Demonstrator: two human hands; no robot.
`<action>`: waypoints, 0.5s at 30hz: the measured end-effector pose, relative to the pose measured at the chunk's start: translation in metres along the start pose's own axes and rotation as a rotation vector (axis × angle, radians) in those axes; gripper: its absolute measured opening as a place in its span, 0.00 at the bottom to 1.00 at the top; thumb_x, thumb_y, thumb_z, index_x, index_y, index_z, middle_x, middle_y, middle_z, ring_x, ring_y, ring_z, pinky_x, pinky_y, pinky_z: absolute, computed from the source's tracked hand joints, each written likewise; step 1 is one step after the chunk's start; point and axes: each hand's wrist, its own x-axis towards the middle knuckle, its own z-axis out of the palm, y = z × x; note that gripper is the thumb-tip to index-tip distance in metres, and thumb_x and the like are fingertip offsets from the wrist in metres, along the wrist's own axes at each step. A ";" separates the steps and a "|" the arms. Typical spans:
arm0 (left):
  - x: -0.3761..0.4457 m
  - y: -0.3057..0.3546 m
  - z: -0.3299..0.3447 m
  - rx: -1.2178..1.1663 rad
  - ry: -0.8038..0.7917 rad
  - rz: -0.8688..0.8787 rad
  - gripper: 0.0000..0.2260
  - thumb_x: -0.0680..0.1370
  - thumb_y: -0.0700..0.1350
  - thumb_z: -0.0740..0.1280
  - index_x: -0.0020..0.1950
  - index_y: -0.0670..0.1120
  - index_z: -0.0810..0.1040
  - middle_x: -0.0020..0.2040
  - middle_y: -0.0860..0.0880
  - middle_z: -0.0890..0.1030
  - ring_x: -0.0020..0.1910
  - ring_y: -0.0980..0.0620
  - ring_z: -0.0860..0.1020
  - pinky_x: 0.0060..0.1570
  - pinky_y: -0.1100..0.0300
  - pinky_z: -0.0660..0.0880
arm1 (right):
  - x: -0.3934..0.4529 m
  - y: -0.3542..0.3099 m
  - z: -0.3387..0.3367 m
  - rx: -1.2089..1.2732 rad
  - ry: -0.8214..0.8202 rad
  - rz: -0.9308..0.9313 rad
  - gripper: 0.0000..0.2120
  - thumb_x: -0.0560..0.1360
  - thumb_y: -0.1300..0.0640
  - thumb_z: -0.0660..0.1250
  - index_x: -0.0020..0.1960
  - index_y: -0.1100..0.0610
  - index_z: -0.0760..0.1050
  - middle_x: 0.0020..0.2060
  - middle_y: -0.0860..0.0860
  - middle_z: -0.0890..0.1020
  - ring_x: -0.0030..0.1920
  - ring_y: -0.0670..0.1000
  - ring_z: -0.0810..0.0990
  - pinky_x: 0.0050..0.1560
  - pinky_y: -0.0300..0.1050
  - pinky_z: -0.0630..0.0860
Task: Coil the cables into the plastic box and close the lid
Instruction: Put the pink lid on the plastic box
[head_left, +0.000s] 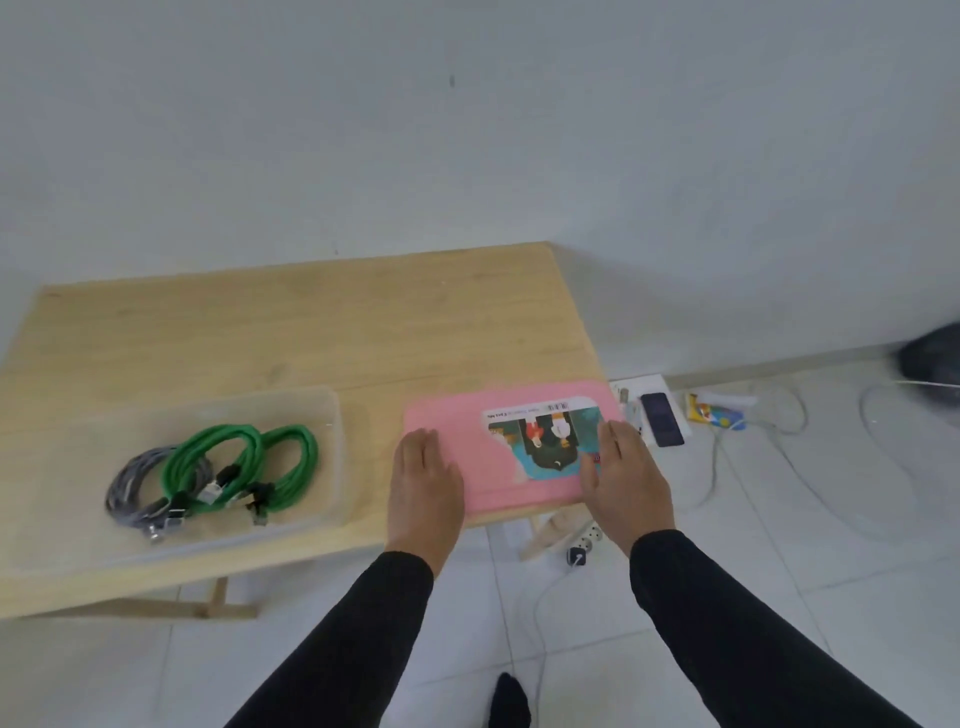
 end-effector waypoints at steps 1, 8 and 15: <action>-0.001 -0.001 0.002 -0.045 0.049 -0.053 0.13 0.73 0.34 0.66 0.55 0.31 0.74 0.57 0.32 0.75 0.59 0.32 0.73 0.62 0.42 0.70 | 0.000 0.007 0.003 -0.004 -0.006 0.000 0.18 0.74 0.58 0.62 0.61 0.66 0.69 0.53 0.60 0.77 0.52 0.58 0.77 0.52 0.50 0.79; -0.005 0.001 0.014 -0.144 0.157 -0.201 0.20 0.76 0.45 0.52 0.62 0.33 0.66 0.57 0.27 0.73 0.59 0.28 0.72 0.57 0.35 0.72 | 0.000 0.033 0.013 0.088 -0.018 0.008 0.17 0.76 0.56 0.59 0.63 0.61 0.67 0.60 0.57 0.72 0.60 0.56 0.73 0.55 0.49 0.77; -0.004 0.009 0.022 -0.232 0.152 -0.301 0.22 0.80 0.45 0.51 0.69 0.33 0.63 0.68 0.31 0.67 0.69 0.33 0.64 0.70 0.42 0.62 | 0.002 0.036 0.018 0.225 -0.104 0.090 0.22 0.80 0.55 0.53 0.72 0.59 0.58 0.71 0.56 0.63 0.70 0.54 0.64 0.64 0.45 0.69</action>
